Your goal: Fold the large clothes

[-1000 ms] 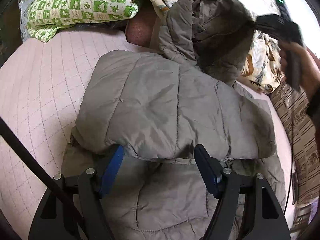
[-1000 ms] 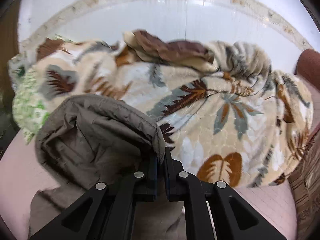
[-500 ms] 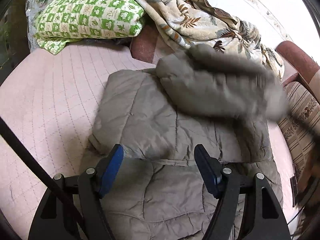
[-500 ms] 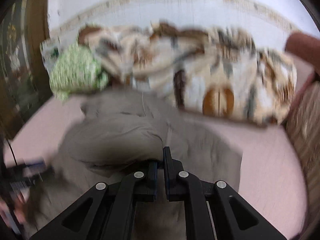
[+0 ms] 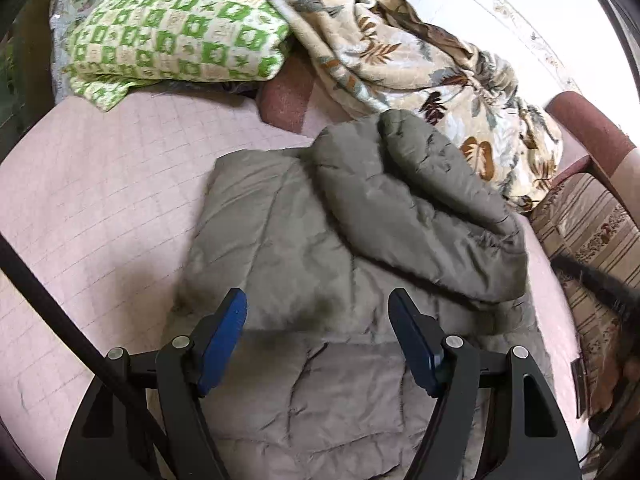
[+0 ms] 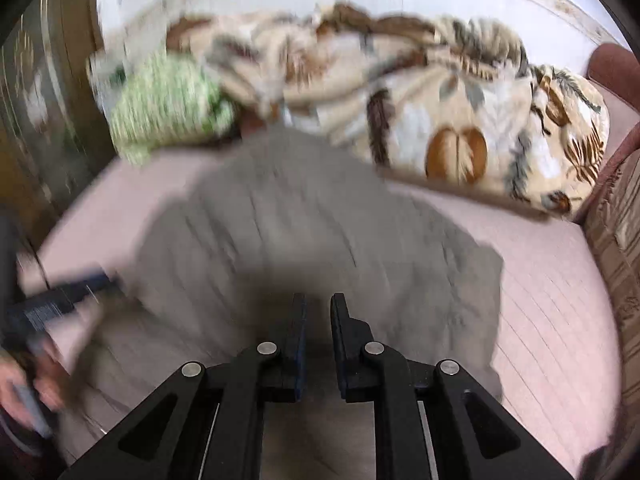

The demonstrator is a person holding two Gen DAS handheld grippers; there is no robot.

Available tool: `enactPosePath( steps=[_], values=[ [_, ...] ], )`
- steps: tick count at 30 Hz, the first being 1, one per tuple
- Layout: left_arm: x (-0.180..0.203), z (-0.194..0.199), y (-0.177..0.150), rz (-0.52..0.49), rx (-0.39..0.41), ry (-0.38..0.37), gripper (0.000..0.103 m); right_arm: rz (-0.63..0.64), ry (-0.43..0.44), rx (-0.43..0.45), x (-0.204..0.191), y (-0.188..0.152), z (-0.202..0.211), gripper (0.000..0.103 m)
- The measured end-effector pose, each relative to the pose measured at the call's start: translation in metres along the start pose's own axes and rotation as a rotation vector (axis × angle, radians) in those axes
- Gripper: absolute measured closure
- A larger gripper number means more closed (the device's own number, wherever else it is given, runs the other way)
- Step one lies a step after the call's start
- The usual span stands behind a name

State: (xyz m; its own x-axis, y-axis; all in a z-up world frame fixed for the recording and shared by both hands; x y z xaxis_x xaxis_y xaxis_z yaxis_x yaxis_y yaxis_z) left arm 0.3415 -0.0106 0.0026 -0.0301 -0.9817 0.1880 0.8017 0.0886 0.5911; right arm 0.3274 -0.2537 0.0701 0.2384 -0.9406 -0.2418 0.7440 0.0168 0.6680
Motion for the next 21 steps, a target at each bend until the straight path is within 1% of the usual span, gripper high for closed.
enactPosePath(
  steps=[1, 2, 3, 5, 6, 7, 9, 11, 12, 14, 16, 19, 21],
  values=[
    [0.003, 0.000, 0.004, 0.003, 0.003, -0.015, 0.031, -0.013, 0.013, 0.036, -0.001, 0.011, 0.000, 0.080],
    [0.008, 0.001, 0.012, 0.014, 0.017, -0.043, 0.031, -0.025, 0.027, 0.083, -0.004, 0.026, -0.005, 0.078],
    [0.011, 0.002, 0.017, 0.021, 0.027, -0.056, 0.031, -0.026, 0.029, 0.101, -0.006, 0.034, -0.014, 0.076],
    [0.018, 0.004, 0.026, 0.024, 0.049, -0.083, 0.031, -0.046, 0.041, 0.113, -0.014, 0.043, -0.037, 0.077],
    [0.022, 0.004, 0.030, 0.021, 0.062, -0.088, 0.031, -0.067, 0.055, 0.101, -0.016, 0.043, -0.051, 0.076],
    [0.024, 0.001, 0.031, 0.016, 0.067, -0.084, 0.031, -0.085, 0.055, 0.075, -0.017, 0.036, -0.071, 0.077],
    [0.027, -0.006, 0.031, 0.013, 0.066, -0.076, 0.031, -0.074, 0.030, 0.025, -0.020, 0.019, -0.096, 0.077],
    [0.031, -0.017, 0.028, 0.015, 0.042, -0.076, 0.031, -0.057, 0.014, -0.044, -0.022, -0.008, -0.123, 0.077],
    [0.036, -0.022, 0.027, 0.010, 0.034, -0.080, 0.031, -0.068, 0.008, -0.069, -0.018, -0.019, -0.133, 0.077],
    [0.044, -0.031, 0.026, -0.014, 0.029, -0.067, 0.031, -0.110, 0.025, -0.085, -0.010, -0.036, -0.147, 0.076],
    [0.053, -0.042, 0.024, -0.041, 0.015, -0.052, 0.031, -0.124, 0.047, -0.079, -0.006, -0.040, -0.145, 0.076],
    [0.061, -0.049, 0.025, -0.060, 0.013, -0.054, 0.031, -0.126, 0.097, -0.087, -0.009, -0.033, -0.131, 0.076],
    [0.066, -0.053, 0.026, -0.098, 0.017, -0.035, 0.031, -0.131, 0.134, -0.051, -0.011, -0.026, -0.112, 0.076]
  ],
)
Point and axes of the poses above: each gripper's, at about its wrist camera, not at the fingertips, and z roughly against the way its jaws point, x to its right, y to its top, the point moved 9 cm from there along -z, roughly the way its jaws point, and after that the axes turned 9 degrees about y, right-handed, at the moved point
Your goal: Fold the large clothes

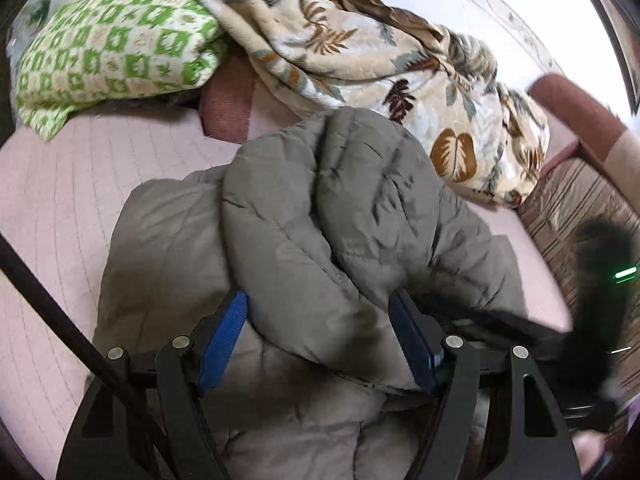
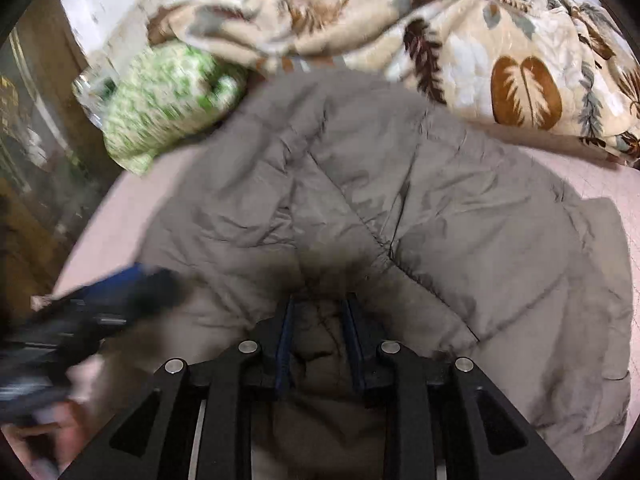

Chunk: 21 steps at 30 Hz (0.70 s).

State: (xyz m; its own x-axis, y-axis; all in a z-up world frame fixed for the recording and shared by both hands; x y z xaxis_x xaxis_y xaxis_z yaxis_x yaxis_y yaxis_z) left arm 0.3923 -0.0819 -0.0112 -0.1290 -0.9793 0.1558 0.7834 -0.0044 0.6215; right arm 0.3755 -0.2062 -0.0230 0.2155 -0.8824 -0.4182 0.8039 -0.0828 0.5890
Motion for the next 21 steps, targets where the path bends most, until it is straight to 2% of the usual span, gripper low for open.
enactPosePath(
  steps=[2, 4, 6, 8, 10, 15, 19, 21],
  values=[
    [0.001, -0.005, -0.001, -0.029, -0.003, 0.027, 0.031, 0.012, -0.010, 0.046, 0.001, 0.005, 0.020, 0.076],
    [0.000, -0.014, -0.005, -0.039, -0.029, 0.047, 0.031, 0.030, -0.064, 0.084, 0.010, 0.009, 0.037, 0.076],
    [-0.003, -0.024, -0.012, -0.060, -0.059, 0.087, 0.031, 0.064, -0.164, 0.069, 0.027, 0.005, 0.041, 0.076],
    [-0.002, -0.028, -0.016, -0.084, -0.062, 0.108, 0.031, 0.066, -0.193, 0.034, 0.040, -0.005, 0.032, 0.076],
    [-0.001, -0.032, -0.019, -0.101, -0.064, 0.127, 0.031, 0.056, -0.199, -0.015, 0.050, -0.016, 0.020, 0.076],
    [-0.002, -0.044, -0.028, -0.135, -0.072, 0.161, 0.030, -0.002, -0.184, -0.026, 0.063, -0.028, -0.001, 0.076],
    [0.002, -0.032, -0.026, -0.162, -0.027, 0.190, 0.030, 0.011, -0.201, -0.013, 0.055, -0.026, 0.012, 0.076],
    [0.004, -0.019, -0.025, -0.152, -0.014, 0.162, 0.031, 0.004, -0.165, 0.031, 0.041, -0.022, 0.027, 0.076]
  ],
)
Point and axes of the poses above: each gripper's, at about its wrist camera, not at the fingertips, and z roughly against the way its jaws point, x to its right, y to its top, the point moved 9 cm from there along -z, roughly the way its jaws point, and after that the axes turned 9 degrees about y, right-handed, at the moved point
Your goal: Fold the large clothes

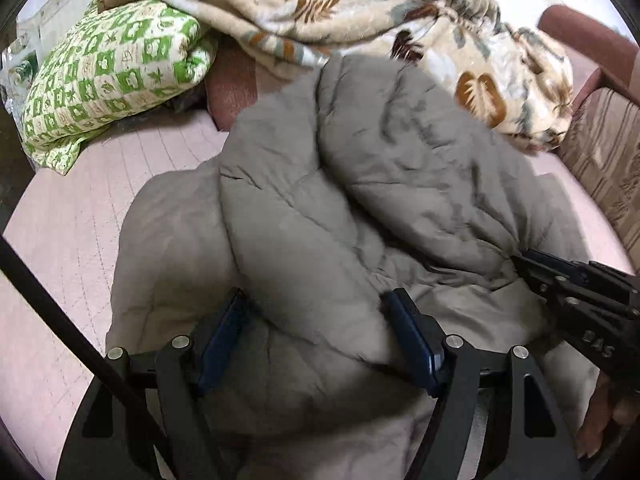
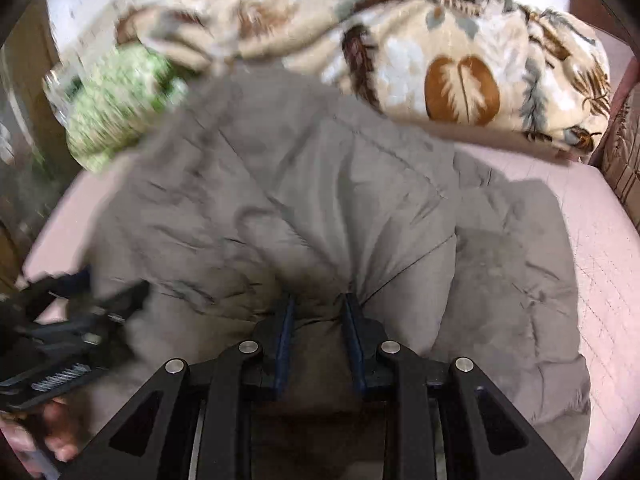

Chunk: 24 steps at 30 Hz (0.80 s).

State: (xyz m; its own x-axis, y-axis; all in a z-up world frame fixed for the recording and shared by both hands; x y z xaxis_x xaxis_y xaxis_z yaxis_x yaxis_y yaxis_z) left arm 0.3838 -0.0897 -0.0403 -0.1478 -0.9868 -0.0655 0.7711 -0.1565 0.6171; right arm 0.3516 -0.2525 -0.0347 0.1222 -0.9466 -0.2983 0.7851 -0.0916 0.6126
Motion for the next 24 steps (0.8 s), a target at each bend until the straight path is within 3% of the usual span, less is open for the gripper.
enactPosePath(
  steps=[3, 8, 11, 14, 17, 24],
  values=[
    [0.000, 0.013, -0.002, 0.000, 0.010, -0.016, 0.031, 0.005, 0.008, 0.028, -0.012, -0.005, 0.015, 0.076],
    [0.005, 0.000, -0.015, -0.041, -0.035, 0.003, 0.030, -0.053, -0.003, -0.046, -0.008, -0.023, -0.018, 0.076],
    [0.007, 0.001, -0.015, -0.063, -0.022, 0.019, 0.030, -0.057, 0.001, -0.068, -0.005, -0.024, -0.022, 0.076],
    [0.004, 0.021, -0.013, -0.055, 0.008, 0.003, 0.030, -0.066, 0.032, -0.027, -0.013, -0.017, 0.009, 0.076],
    [-0.003, 0.045, -0.020, -0.046, 0.025, -0.001, 0.030, -0.082, 0.060, 0.025, -0.020, -0.024, 0.047, 0.068],
    [-0.018, 0.113, -0.084, -0.040, 0.028, -0.019, 0.030, -0.052, 0.101, 0.039, -0.049, -0.099, 0.127, 0.061]
  ],
)
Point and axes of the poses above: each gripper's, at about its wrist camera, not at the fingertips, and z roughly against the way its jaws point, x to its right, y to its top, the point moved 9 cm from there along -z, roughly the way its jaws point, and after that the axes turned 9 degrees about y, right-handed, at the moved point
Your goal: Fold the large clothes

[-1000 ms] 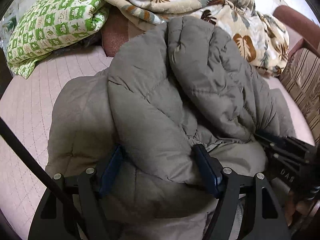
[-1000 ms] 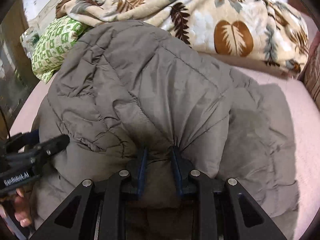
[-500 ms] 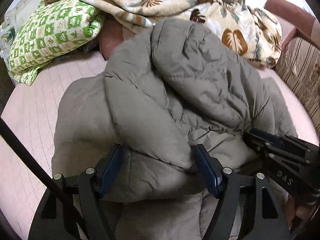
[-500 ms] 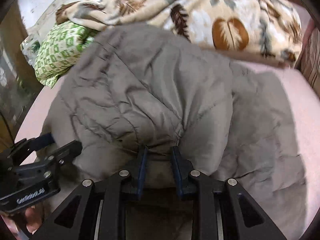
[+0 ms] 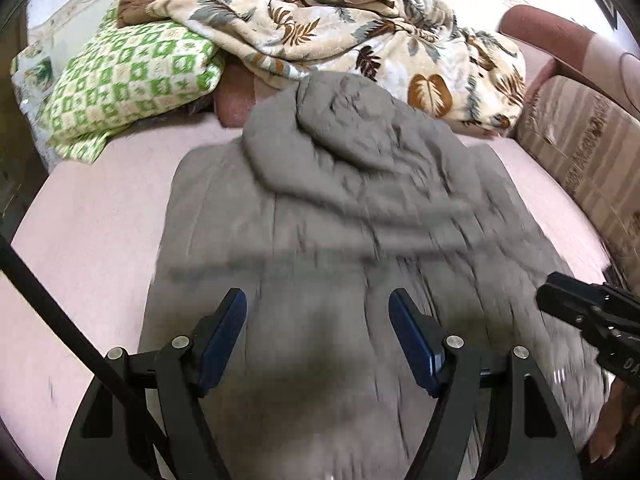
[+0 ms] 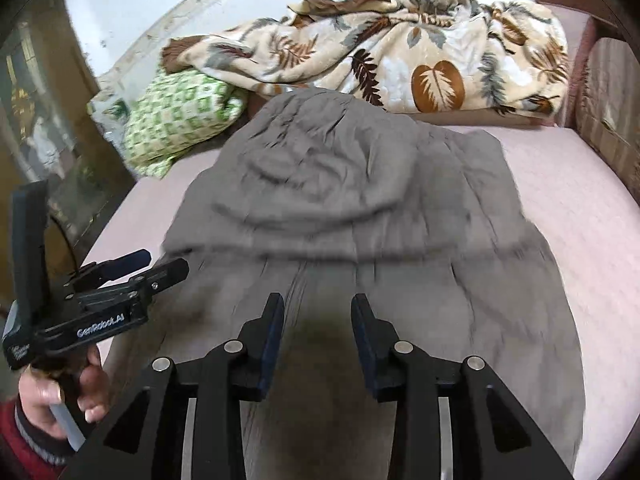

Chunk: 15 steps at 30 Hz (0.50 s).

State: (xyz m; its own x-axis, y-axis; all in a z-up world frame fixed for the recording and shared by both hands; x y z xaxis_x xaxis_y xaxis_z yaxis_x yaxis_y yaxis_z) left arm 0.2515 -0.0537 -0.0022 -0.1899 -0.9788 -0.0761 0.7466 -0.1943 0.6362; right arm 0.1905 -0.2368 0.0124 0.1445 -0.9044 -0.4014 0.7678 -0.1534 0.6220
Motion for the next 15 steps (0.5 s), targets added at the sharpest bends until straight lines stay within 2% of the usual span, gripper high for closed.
enactPosePath(
  steps=[3, 8, 11, 15],
  values=[
    [-0.010, 0.018, -0.052, 0.011, -0.044, 0.027, 0.030, -0.021, 0.011, -0.003, -0.007, -0.040, 0.026, 0.059],
    [-0.039, 0.026, -0.123, 0.076, -0.144, 0.067, 0.030, -0.039, 0.010, -0.054, -0.006, -0.097, 0.039, 0.056],
    [-0.053, 0.030, -0.147, 0.095, -0.142, 0.113, 0.030, -0.023, -0.018, -0.067, -0.007, -0.125, 0.040, 0.056],
    [-0.051, 0.024, -0.156, 0.044, -0.096, 0.179, 0.019, 0.042, -0.086, -0.075, -0.005, -0.146, 0.031, 0.052]
  ],
)
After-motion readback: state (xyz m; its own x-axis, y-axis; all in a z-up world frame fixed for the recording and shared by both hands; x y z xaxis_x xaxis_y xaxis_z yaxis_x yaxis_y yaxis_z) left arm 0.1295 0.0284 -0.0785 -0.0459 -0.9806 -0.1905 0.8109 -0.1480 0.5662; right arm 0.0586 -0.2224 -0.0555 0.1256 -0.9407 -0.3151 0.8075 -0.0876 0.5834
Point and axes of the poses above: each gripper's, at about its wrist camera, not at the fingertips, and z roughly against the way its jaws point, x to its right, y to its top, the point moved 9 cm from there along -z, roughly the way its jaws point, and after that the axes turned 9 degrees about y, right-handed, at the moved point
